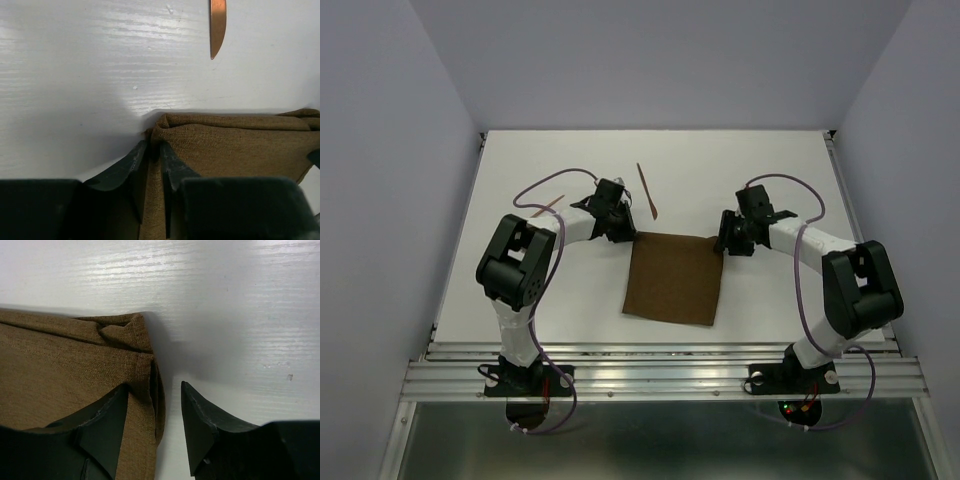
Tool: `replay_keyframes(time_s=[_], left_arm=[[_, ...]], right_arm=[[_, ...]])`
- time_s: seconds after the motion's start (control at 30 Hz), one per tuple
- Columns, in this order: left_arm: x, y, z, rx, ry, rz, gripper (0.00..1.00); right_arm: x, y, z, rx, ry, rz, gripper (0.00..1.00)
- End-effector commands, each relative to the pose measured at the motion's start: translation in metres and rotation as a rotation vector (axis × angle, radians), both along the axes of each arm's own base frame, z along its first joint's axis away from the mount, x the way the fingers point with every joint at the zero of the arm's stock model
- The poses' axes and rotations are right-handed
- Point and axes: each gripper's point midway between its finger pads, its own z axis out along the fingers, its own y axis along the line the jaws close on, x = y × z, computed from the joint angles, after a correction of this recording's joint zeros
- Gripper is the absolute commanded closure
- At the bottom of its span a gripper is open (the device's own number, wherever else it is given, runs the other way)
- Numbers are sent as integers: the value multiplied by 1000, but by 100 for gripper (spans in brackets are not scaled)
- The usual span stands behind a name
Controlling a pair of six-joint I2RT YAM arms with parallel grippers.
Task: Fold the napkin into a case and place the utensils inside
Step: Smooth out the lower triangle-folded napkin at the center of the board.
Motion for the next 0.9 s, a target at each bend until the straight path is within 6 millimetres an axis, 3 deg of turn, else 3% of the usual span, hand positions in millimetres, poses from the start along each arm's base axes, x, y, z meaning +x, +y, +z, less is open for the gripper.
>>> replay_keyframes(time_s=[0.0,0.03,0.4,0.67,0.87], left_arm=[[-2,7,-8,44,24,-3,83],[-3,8,-12,54,31,-10,100],[-8,6,-19,18,32,-74,100],[-11,7,-27,16,47,-90,100],[-12,6,-28,10,52,-98,100]], right_arm=[[26,9,14,51,-69,-8,49],[26,9,12,49,-68,-9,49],[32,3,9,124,-87,-48,51],[36,-7,23,244,-175,-145,58],[42,-6,16,254,-156,-174,59]])
